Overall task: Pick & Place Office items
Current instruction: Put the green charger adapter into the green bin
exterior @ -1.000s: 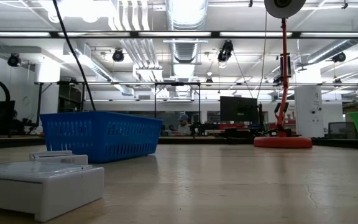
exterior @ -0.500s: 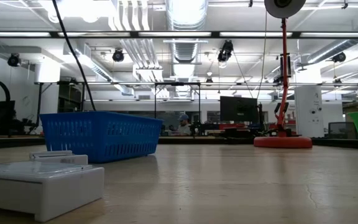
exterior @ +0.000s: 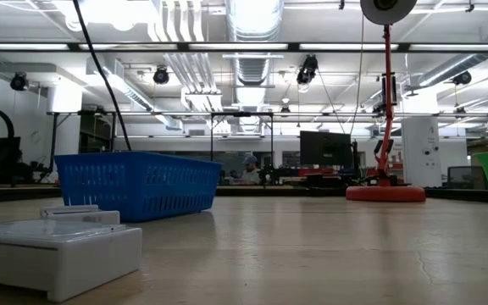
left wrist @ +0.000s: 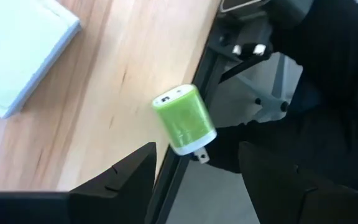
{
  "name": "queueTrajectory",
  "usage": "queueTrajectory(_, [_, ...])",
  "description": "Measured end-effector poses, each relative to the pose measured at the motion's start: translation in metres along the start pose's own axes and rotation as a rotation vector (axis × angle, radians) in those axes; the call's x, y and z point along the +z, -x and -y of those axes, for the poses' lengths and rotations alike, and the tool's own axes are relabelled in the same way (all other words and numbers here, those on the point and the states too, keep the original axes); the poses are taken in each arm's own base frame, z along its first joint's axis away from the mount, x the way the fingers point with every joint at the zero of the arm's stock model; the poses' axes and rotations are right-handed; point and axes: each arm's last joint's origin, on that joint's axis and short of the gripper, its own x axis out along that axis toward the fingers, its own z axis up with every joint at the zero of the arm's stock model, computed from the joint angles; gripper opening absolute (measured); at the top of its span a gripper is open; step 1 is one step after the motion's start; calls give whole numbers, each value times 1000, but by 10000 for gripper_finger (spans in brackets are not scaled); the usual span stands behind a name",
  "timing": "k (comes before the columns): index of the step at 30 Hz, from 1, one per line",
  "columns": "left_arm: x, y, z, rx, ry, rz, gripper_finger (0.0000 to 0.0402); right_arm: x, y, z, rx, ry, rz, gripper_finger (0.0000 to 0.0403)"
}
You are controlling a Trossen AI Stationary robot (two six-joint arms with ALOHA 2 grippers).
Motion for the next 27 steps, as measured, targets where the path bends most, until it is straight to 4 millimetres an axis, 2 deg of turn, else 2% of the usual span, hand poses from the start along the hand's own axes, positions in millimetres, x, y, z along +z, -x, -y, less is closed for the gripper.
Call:
queueTrajectory(15, [13,1,-7,20,-19,22,232,0,0,0,0,0,0,254])
queueTrajectory(27, [15,1,-6,4,-12,22,232,0,0,0,-1,5,-2,254])
